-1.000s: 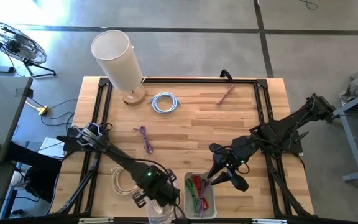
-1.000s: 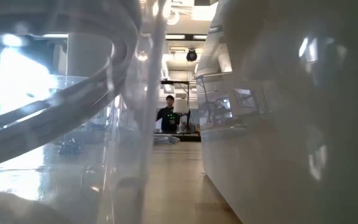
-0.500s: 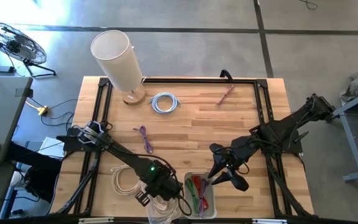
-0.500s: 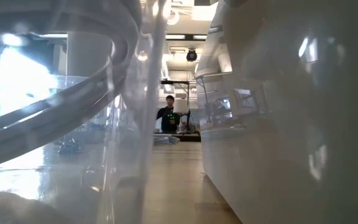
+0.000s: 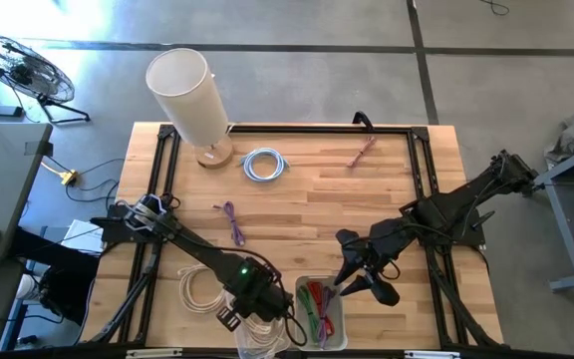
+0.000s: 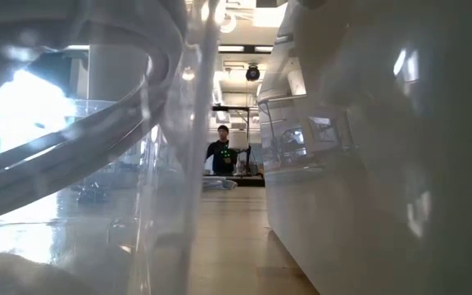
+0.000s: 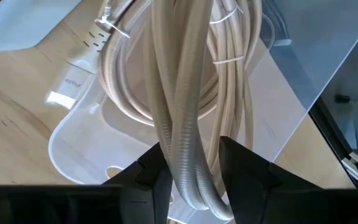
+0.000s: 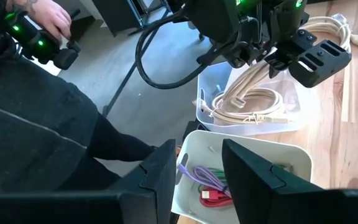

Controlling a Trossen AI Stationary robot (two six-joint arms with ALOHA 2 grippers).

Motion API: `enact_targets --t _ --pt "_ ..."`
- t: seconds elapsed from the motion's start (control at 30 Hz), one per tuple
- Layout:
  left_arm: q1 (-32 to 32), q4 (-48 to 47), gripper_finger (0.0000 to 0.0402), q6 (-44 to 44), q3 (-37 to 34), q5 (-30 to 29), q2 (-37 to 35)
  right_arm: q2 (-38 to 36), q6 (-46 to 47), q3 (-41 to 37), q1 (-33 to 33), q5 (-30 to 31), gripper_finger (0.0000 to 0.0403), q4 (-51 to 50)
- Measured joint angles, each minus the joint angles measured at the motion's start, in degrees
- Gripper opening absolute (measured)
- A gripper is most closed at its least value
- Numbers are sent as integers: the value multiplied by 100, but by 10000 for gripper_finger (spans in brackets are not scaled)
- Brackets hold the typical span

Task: Pick & Place USB Port
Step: Put the top brown HDMI cable into the transparent bin

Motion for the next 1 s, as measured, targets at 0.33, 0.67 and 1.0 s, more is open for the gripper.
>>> enact_targets --t 0.33,0.67,1.0 --pt "-2 22 124 -1057 0 -8 0 -13 -93 0 -27 0 122 -79" --pt "-85 18 124 -1213 0 -138 0 -13 -172 0 -57 0 122 -103" --pt "-78 -125 124 -1049 0 -340 0 -13 -238 0 -55 22 122 -103"
